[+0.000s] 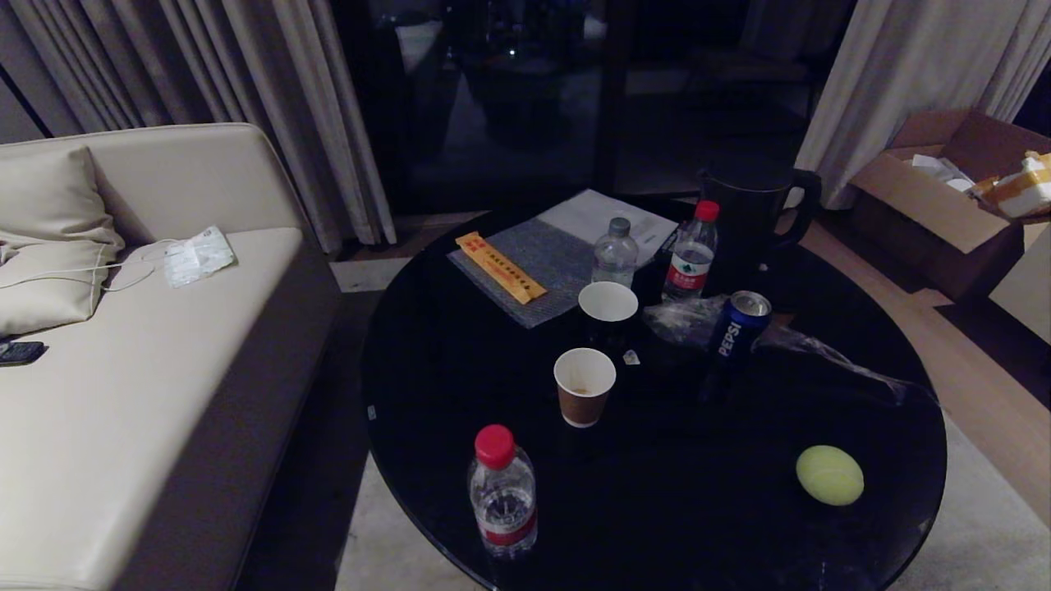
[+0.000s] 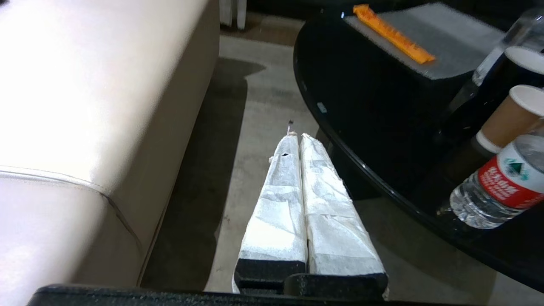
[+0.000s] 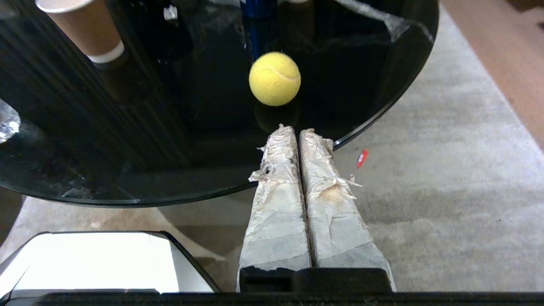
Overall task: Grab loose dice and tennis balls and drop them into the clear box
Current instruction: Pick up the ball on the table
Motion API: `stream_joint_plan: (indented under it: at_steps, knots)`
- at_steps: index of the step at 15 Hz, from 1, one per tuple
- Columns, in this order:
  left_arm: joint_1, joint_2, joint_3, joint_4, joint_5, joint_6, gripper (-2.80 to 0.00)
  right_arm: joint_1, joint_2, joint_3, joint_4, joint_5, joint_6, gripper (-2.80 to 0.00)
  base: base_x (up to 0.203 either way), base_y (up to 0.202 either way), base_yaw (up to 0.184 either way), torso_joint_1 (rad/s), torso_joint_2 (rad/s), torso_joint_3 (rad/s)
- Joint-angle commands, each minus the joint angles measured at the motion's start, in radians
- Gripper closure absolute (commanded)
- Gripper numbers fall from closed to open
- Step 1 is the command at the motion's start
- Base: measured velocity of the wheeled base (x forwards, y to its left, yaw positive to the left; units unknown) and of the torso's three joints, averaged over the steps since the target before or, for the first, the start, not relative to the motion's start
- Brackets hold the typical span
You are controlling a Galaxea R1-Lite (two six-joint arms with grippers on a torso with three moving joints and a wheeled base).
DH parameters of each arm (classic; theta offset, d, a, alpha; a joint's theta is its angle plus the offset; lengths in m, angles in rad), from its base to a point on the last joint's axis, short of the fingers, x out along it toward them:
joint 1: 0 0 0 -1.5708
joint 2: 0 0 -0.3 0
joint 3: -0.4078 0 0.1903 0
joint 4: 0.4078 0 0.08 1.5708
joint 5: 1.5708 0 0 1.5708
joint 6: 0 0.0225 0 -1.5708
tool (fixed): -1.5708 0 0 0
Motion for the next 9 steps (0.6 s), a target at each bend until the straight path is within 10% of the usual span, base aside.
stream_joint_plan:
  at_steps: [1, 9]
  knots:
    - [0.0, 0.001, 0.002, 0.0, 0.001, -0.001, 0.0, -0.001, 0.001, 0.0, 0.002, 0.001, 0.0, 0.0, 0.0, 0.0, 0.0, 0.003, 0.01, -0.193]
    - [0.0, 0.001, 0.002, 0.0, 0.001, -0.001, 0.0, 0.0, 0.001, 0.0, 0.002, 0.003, -0.007, 0.0, 0.0, 0.0, 0.0, 0.002, 0.0, -0.197]
